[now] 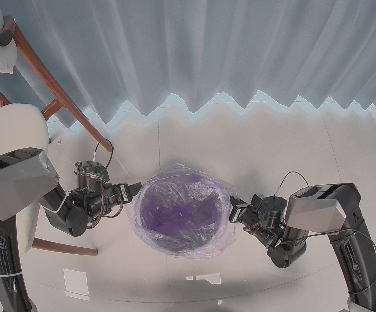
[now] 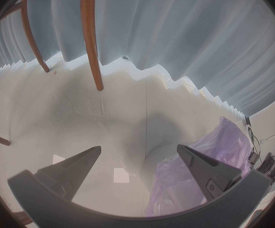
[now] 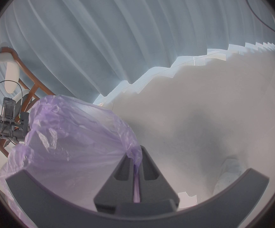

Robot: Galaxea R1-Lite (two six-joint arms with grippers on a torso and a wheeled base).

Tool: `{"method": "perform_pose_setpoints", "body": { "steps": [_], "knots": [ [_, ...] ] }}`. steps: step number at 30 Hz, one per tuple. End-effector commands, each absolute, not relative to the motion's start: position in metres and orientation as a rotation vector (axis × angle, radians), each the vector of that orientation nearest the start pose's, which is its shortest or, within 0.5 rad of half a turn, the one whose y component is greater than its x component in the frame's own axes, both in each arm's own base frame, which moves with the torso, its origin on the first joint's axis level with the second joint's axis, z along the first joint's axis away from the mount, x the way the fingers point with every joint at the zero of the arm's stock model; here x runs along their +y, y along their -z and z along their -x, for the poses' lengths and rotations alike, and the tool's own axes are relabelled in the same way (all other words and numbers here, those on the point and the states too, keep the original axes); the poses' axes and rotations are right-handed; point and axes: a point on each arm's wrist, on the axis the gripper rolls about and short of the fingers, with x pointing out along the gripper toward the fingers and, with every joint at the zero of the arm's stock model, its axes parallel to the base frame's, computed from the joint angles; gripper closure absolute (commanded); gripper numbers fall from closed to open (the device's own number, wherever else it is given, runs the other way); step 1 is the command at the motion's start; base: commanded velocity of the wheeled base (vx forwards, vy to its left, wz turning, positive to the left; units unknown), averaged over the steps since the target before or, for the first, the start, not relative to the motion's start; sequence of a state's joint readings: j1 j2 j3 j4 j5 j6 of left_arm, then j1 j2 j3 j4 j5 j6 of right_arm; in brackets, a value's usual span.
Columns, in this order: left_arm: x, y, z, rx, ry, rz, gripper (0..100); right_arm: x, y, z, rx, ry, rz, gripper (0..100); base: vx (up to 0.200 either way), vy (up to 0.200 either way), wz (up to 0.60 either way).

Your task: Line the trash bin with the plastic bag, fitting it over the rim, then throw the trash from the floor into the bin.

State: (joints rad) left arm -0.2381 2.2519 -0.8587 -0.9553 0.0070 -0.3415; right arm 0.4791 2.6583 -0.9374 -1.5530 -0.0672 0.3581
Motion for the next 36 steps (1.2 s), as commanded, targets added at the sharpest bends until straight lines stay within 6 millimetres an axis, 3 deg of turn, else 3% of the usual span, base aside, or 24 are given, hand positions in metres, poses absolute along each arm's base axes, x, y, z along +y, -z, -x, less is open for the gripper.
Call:
{"method": "perform_pose_setpoints", "body": {
  "steps": [1, 15, 19, 20, 23, 30, 31, 36],
  "knots": [
    [-0.089, -0.027, -0.377, 0.478, 0.143, 0.281, 0, 0.191, 0.069, -0.369, 0.245, -0.377, -0.309, 100, 0.0, 0.0, 0.0],
    [-0.095, -0.031, -0.377, 0.446, 0.165, 0.29, 0, 0.193, 0.059, -0.368, 0.26, -0.414, -0.444, 100, 0.0, 0.0, 0.0],
    [-0.095, -0.049, -0.378, 0.368, 0.189, 0.306, 0, 0.189, 0.04, -0.363, 0.254, -0.411, -0.503, 100, 0.0, 0.0, 0.0],
    [-0.097, -0.065, -0.375, 0.296, 0.209, 0.317, 0, 0.188, 0.029, -0.362, 0.247, -0.418, -0.546, 100, 0.0, 0.0, 0.0],
    [-0.102, -0.075, -0.367, 0.267, 0.231, 0.319, 0, 0.189, 0.02, -0.361, 0.231, -0.426, -0.568, 100, 0.0, 0.0, 0.0],
    [-0.101, -0.09, -0.361, 0.235, 0.238, 0.322, 0, 0.196, 0.031, -0.36, 0.253, -0.435, -0.555, 100, 0.0, 0.0, 0.0],
    [-0.1, -0.094, -0.36, 0.223, 0.238, 0.324, 0, 0.195, 0.032, -0.359, 0.26, -0.433, -0.553, 0, 0.0, 0.0, 0.0],
    [-0.099, -0.11, -0.355, 0.185, 0.25, 0.332, 0, 0.195, 0.026, -0.358, 0.254, -0.434, -0.578, 0, 0.0, 0.0, 0.0]
  ]
}}
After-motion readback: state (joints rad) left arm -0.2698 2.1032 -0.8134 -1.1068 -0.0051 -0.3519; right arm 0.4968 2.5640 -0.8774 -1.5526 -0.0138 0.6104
